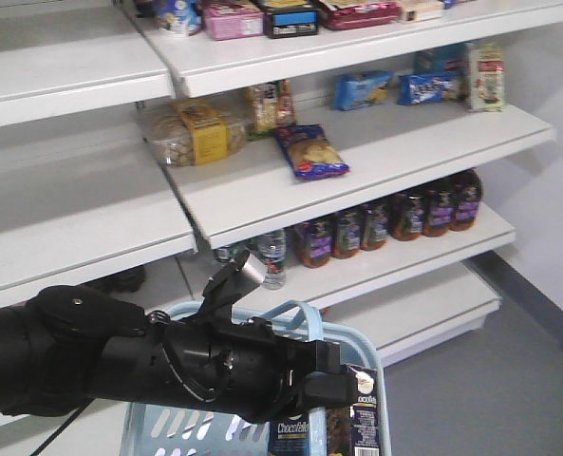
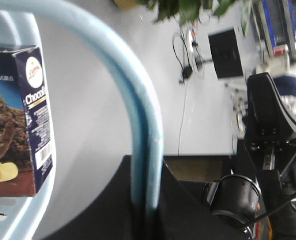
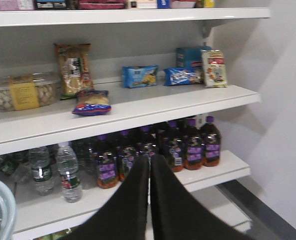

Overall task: Left arm holds basket, right arm returns cookies
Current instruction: 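Turn and drive up to the snack shelf holding the basket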

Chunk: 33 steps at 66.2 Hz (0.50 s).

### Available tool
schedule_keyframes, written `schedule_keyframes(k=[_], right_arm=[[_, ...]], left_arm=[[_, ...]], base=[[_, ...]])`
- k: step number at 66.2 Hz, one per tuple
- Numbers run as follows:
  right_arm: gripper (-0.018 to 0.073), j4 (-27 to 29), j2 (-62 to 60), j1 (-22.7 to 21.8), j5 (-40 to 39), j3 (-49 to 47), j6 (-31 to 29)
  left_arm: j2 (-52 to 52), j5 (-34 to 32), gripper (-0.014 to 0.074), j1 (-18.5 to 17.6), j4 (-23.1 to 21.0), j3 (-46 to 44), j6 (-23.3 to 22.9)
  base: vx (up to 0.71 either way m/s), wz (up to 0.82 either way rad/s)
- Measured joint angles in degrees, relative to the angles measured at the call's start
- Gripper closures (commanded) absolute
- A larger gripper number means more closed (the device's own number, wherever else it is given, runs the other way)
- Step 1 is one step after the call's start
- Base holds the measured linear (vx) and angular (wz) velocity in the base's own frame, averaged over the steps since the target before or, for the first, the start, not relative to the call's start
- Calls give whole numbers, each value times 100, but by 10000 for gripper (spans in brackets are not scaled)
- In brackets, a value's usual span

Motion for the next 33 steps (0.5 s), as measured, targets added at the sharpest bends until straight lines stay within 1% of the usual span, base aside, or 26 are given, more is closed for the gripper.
schedule_keyframes(k=[13, 33], right_arm=[[568, 0, 0, 0, 0, 0, 0], [568, 0, 0, 0, 0, 0, 0]], left_arm=[[0, -18, 603, 0, 0, 0, 0], [0, -18, 603, 0, 0, 0, 0]], base=[[16, 64], [13, 52]])
